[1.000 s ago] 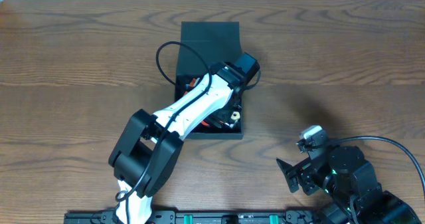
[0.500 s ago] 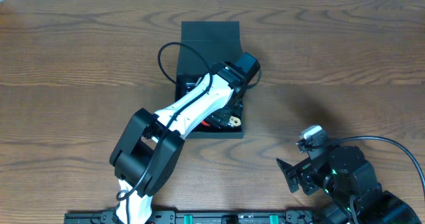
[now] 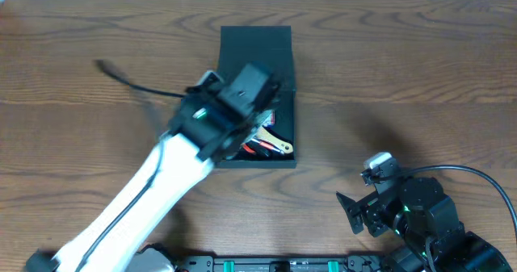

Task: Pack container
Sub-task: 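Retract the left arm and raise both grippers to the lid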

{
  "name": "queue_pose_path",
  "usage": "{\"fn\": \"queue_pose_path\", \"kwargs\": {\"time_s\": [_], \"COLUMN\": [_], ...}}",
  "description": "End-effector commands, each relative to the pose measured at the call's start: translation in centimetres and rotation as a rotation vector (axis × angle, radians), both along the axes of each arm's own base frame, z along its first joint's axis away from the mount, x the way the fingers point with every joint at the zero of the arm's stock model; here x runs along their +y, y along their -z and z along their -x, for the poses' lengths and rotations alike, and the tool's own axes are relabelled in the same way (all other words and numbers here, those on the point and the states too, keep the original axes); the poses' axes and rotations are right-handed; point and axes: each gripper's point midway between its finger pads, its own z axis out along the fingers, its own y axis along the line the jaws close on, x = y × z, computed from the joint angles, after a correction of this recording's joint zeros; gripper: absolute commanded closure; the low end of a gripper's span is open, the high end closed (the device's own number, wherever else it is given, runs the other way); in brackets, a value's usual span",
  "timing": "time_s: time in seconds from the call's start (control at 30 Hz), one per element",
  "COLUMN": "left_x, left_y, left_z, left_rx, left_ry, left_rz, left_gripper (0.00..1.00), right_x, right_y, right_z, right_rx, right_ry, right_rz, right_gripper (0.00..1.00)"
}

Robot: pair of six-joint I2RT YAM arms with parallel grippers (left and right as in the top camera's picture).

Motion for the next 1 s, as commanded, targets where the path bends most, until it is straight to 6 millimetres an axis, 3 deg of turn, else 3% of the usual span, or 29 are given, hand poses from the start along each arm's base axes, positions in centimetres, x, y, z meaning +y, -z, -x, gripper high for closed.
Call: {"fn": "queue_pose_path", "kwargs": {"time_s": [0.0,0.17,0.27,0.57,0.83,0.97], "left_x": [2.9,4.5,5.6,9.7,10.2,10.3], "left_y": [-3.4,-7.0,-7.7,-6.0,-5.4,-5.7], "left_z": [1.1,3.0,4.4,9.0,9.6,9.1], "left_rx": [-0.135,-0.242,-0.253,-0.118,-0.082,-0.107], "left_ry": [0.158,0.167,0.166,0.235,0.240,0.225], "left_rz": [-0.131,-0.073,-0.066,-0.208,-0.233,-0.243], "left_gripper": [0.01,0.01,0.02,0.02,0.01,0.02], "right_x": [-0.2,-0.2,-0.2,-0.2,1.5,2.5], "right_y": [0.0,0.0,0.0,0.0,-1.3,-3.9], "right_z": [-0.1,-0.1,-0.1,-0.1,-0.3,-1.9], "right_rx": [-0.001,-0.001,-0.001,-0.002,-0.011,-0.121], "right_ry": [0.020,0.020,0.020,0.020,-0.010,-0.019], "right_rz": [-0.006,-0.006,-0.006,-0.007,-0.116,-0.180], "right_gripper": [0.01,0.01,0.01,0.01,0.01,0.01]}}
